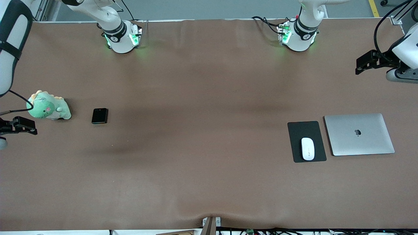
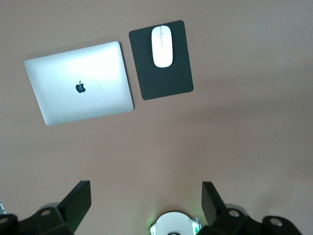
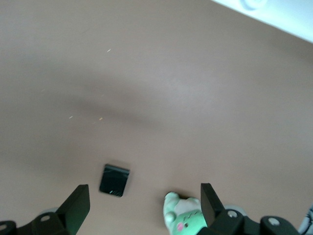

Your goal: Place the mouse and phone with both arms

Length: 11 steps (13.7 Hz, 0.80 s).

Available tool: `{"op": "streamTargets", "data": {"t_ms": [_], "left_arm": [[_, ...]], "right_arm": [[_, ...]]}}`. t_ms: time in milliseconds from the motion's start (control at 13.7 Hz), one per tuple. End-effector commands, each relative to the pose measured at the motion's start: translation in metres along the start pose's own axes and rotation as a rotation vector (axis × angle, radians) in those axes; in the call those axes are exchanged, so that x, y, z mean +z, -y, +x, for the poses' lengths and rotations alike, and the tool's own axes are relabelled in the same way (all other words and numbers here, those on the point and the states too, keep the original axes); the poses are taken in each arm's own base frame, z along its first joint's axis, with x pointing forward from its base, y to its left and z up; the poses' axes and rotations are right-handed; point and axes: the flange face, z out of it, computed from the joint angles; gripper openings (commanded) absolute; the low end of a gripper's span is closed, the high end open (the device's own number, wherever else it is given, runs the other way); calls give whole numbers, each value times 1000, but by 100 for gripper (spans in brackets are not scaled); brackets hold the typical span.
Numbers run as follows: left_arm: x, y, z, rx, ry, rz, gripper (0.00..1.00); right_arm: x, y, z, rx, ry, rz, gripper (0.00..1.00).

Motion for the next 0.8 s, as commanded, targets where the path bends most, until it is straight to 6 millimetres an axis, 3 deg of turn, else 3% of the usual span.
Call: {"op": "streamTargets", "data": {"t_ms": [0, 292, 511, 731], "left_arm": [[-7, -3, -3, 7, 7, -6, 100], [-6, -5, 0, -48, -5, -12, 100], [-1, -12, 8, -71, -19, -12, 100], [5, -13, 12, -84, -41, -14, 100]], "right_arm": [[-44, 22, -18, 16, -10, 17, 100], [-52, 42, -46, 78, 20, 51, 100], [-46, 49, -90, 75, -19, 99, 100], [-45, 58, -118, 81, -27, 111, 100]]}}
